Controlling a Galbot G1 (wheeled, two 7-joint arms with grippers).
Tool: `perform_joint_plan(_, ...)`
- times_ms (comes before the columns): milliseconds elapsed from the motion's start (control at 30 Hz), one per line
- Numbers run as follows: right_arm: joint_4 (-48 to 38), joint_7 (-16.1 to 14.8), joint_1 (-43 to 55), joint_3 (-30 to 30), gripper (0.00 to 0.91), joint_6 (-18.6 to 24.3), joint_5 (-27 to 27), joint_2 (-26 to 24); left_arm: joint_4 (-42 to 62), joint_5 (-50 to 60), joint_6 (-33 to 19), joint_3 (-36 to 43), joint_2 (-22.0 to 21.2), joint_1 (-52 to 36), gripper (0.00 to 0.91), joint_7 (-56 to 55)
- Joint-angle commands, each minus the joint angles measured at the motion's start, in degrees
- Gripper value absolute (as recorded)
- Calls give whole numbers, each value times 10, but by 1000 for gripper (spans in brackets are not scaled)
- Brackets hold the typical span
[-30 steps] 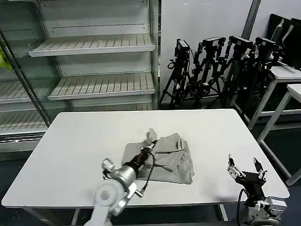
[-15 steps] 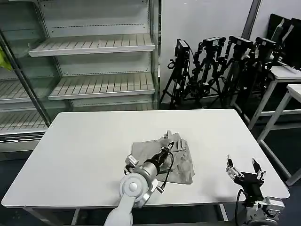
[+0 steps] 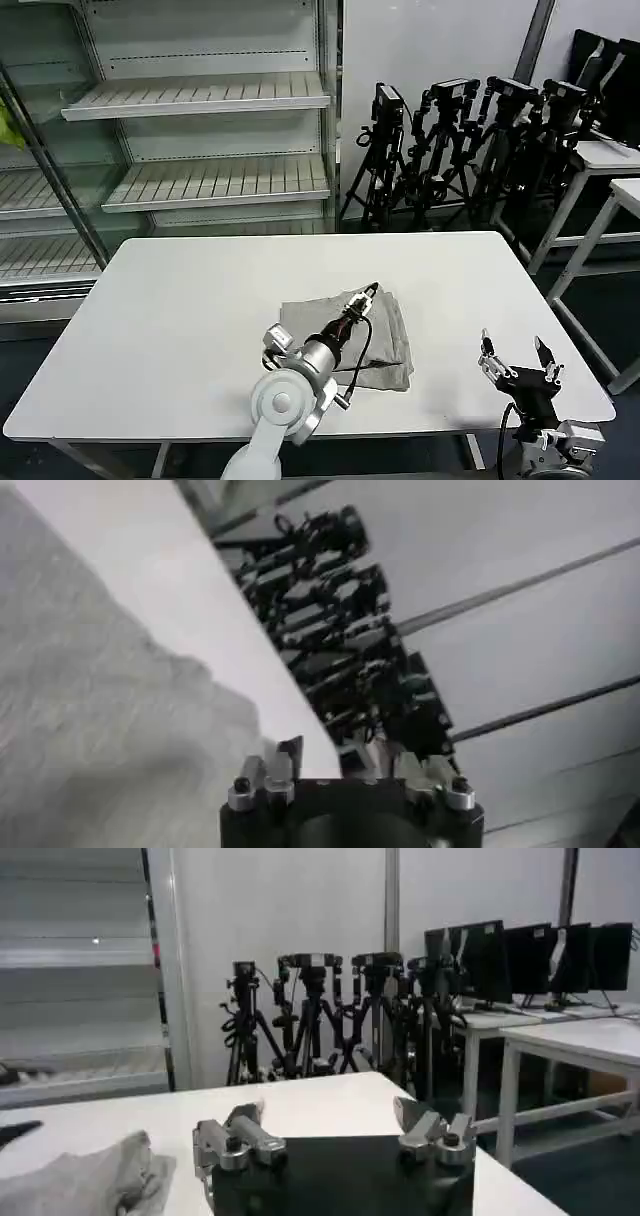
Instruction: Fold and organize the clothes.
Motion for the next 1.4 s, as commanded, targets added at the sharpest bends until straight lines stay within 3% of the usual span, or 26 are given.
perform_joint_plan(33,0,0,1,-1,907,0,0,-1,-128,84,18,-74,105,55,907,7)
perform_joint_plan(133,-2,1,1,-6,907,0,0,-4,-144,75,50,-129,172,92,907,20)
perform_joint_plan(233,-4,1,-1,-11,907,2,-1,-10,-157,58,91,-168,213,129,907,29)
perform_joint_plan(333,-5,1,-5,-13,907,3,-1,-15,-159,17,124,-196,240,155,907,31)
perform_joint_plan(467,-6,0,-14,-16,907,7,-6,-23,-136,-18,126,-210,264,166,907,38)
perform_joint_plan(1000,12,1,-36,-7,907,6,-17,-26,-7,-54,126,-134,225,103,907,60)
perform_joint_plan(1400,25,2,-45,1,907,4,-17,-26,5,-49,126,-77,197,59,907,61)
